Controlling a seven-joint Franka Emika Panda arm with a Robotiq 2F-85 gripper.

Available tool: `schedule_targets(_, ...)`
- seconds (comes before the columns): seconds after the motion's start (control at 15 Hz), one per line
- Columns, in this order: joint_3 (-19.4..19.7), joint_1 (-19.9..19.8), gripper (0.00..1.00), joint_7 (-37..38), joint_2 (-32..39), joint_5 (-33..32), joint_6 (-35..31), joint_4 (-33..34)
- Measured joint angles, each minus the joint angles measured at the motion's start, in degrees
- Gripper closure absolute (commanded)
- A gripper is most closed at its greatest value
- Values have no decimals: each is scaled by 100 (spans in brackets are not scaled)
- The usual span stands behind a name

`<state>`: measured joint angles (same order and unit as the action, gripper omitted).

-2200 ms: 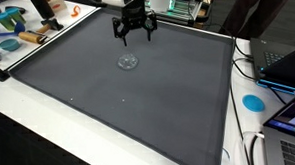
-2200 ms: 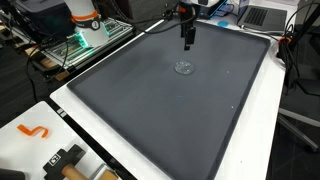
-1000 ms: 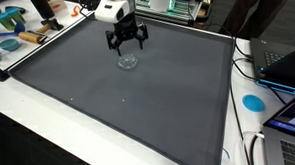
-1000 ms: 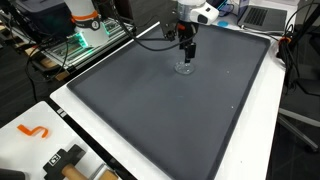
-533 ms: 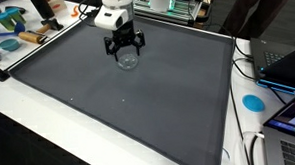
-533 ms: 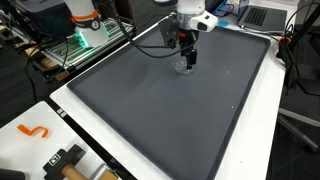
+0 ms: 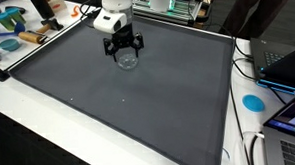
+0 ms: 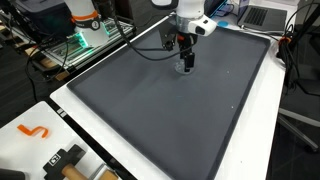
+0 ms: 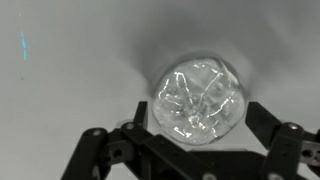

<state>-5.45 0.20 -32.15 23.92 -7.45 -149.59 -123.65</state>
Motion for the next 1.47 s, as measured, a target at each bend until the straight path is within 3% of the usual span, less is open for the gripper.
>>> schedule_targets(0.07,0,2,8,50,6,0,0,1)
schedule_targets(0.2,0,8,31,127,21,0,0,9)
schedule_targets(0.8,-19,11,96,247,51,0,0,79)
schedule_targets(0.87,-19,11,100,250,49,0,0,85)
schedule_targets(1.47,-19,11,99,255,50,0,0,116)
